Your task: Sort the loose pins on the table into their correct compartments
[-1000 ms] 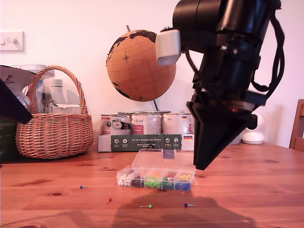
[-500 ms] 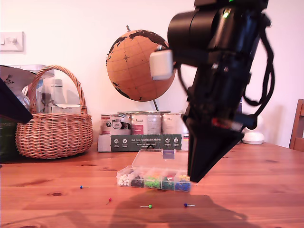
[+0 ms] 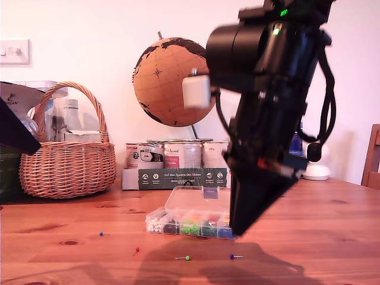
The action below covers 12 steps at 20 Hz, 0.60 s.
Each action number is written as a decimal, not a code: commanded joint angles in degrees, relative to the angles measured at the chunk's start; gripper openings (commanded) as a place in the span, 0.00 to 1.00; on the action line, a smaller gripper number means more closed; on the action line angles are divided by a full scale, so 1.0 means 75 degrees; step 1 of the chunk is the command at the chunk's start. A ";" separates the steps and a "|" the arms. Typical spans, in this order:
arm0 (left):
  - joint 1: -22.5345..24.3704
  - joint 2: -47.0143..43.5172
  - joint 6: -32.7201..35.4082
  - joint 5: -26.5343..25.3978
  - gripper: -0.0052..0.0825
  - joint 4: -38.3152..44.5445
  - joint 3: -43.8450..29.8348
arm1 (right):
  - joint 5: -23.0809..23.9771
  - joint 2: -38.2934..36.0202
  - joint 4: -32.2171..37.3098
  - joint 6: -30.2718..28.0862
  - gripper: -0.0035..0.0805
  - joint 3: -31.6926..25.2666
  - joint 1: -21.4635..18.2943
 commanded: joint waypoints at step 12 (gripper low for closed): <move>-0.0026 0.0023 -0.0050 0.0012 0.03 -0.0026 0.0070 | 0.0227 0.0571 0.0294 -0.0009 0.21 0.0020 0.0256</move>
